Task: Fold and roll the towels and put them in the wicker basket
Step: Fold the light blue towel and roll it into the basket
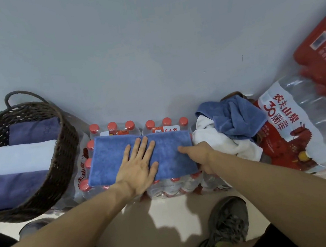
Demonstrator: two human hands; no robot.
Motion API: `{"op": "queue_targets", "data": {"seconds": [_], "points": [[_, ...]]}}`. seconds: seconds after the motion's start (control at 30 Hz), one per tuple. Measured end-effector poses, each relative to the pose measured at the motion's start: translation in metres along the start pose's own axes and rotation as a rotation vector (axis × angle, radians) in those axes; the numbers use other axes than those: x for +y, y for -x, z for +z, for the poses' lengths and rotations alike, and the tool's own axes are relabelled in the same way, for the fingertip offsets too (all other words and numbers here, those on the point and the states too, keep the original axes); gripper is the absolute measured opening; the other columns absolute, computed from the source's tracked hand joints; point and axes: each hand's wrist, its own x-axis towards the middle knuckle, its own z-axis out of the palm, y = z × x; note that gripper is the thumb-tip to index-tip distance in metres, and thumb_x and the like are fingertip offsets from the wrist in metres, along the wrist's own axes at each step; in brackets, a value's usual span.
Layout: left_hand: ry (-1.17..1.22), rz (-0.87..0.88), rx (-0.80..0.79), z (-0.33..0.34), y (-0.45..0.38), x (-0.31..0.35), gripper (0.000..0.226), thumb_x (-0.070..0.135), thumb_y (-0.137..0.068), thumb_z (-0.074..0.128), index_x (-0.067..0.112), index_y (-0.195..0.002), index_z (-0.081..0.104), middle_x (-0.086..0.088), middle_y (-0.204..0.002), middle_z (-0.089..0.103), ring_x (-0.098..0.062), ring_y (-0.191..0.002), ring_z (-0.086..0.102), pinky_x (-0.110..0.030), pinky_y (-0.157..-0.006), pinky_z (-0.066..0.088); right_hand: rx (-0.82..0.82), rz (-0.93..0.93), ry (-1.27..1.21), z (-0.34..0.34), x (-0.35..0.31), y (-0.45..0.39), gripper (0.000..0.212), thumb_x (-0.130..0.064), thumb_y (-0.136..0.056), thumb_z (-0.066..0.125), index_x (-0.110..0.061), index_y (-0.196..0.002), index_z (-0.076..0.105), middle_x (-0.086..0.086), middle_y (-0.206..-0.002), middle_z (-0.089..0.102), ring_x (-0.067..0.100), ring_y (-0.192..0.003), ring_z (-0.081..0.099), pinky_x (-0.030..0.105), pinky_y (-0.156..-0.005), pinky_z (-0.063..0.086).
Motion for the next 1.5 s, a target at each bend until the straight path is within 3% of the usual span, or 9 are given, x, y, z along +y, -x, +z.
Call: {"op": "queue_targets", "data": {"seconds": [0.4,0.63,0.73,0.8,0.9,0.97,1.1,1.3,1.5], "points": [[-0.040,-0.143,0.036,-0.002,0.002,0.012,0.067,0.055,-0.097,0.004,0.025,-0.156,-0.006,-0.005,-0.164,-0.005,-0.024,-0.151,-0.011,-0.054,-0.117,-0.016,0.374,-0.112,0.354,0.014,0.001,0.003,0.044,-0.037,-0.102,0.044,0.000,-0.122,0.057,0.020,-0.125,0.062,0.037,-0.114,0.058,0.036,-0.092,0.045],[0.003,-0.156,-0.011,0.001,0.005,0.015,0.067,0.054,-0.098,0.005,0.021,-0.156,-0.007,-0.007,-0.164,-0.007,-0.027,-0.150,-0.016,-0.057,-0.116,-0.017,0.478,-0.157,0.662,0.005,-0.013,0.014,0.037,-0.036,-0.100,0.048,-0.007,-0.120,0.059,0.016,-0.125,0.061,0.034,-0.116,0.057,0.038,-0.095,0.045],[0.077,-0.155,-0.006,-0.009,0.004,0.015,0.064,0.049,-0.100,0.017,0.020,-0.156,0.005,-0.009,-0.164,0.002,-0.028,-0.151,-0.007,-0.055,-0.119,-0.011,0.432,-0.383,0.790,-0.002,-0.030,0.028,0.033,-0.034,-0.098,0.051,-0.006,-0.112,0.062,0.016,-0.116,0.065,0.033,-0.111,0.060,0.034,-0.090,0.045],[0.250,-0.145,0.137,-0.021,0.007,0.014,0.053,0.038,-0.098,0.036,0.015,-0.146,0.037,-0.012,-0.155,0.032,-0.030,-0.146,0.022,-0.051,-0.120,0.014,0.338,-0.467,0.763,-0.003,-0.042,0.039,0.024,-0.033,-0.095,0.056,-0.009,-0.093,0.061,0.016,-0.101,0.068,0.032,-0.100,0.063,0.033,-0.080,0.046],[0.609,-0.202,0.358,-0.047,0.008,0.010,0.017,0.017,-0.088,0.052,0.018,-0.099,0.065,0.000,-0.104,0.066,-0.023,-0.093,0.061,-0.042,-0.082,0.050,0.200,-0.521,0.686,0.007,-0.059,0.054,0.027,-0.028,-0.089,0.067,-0.013,-0.070,0.054,0.006,-0.070,0.061,0.027,-0.076,0.062,0.027,-0.063,0.046],[0.991,-0.341,0.230,-0.069,0.003,0.004,0.016,0.015,-0.090,0.050,0.018,-0.087,0.065,0.002,-0.082,0.071,-0.022,-0.074,0.065,-0.037,-0.067,0.056,0.137,-0.566,0.658,0.021,-0.068,0.064,0.034,-0.025,-0.088,0.068,-0.017,-0.061,0.049,0.000,-0.056,0.055,0.024,-0.064,0.058,0.021,-0.050,0.042],[1.727,-0.492,-0.161,-0.103,-0.001,-0.015,0.032,0.039,-0.094,0.053,0.019,-0.076,0.072,-0.004,-0.068,0.068,-0.020,-0.060,0.068,-0.035,-0.054,0.058,-0.024,-0.584,0.487,0.058,-0.081,0.077,0.028,-0.023,-0.091,0.066,-0.018,-0.067,0.051,0.009,-0.066,0.069,0.027,-0.057,0.070,0.038,-0.053,0.059],[1.702,-0.406,-0.105,-0.103,0.015,-0.061,0.032,0.041,-0.088,0.068,0.011,-0.080,0.076,-0.012,-0.079,0.072,-0.024,-0.077,0.068,-0.030,-0.071,0.055,-0.364,-0.462,0.209,0.100,-0.098,0.084,0.012,-0.010,-0.092,0.063,-0.017,-0.082,0.060,0.004,-0.073,0.064,0.013,-0.062,0.070,0.036,-0.058,0.062],[1.470,-0.621,-0.057,-0.073,0.020,-0.096,0.019,0.021,-0.094,0.064,0.005,-0.104,0.068,-0.019,-0.101,0.073,-0.035,-0.095,0.070,-0.050,-0.091,0.055,-0.099,-0.596,0.590,0.104,-0.093,0.057,0.002,-0.013,-0.086,0.064,-0.014,-0.087,0.063,0.010,-0.081,0.070,0.027,-0.072,0.069,0.041,-0.074,0.060]]}}
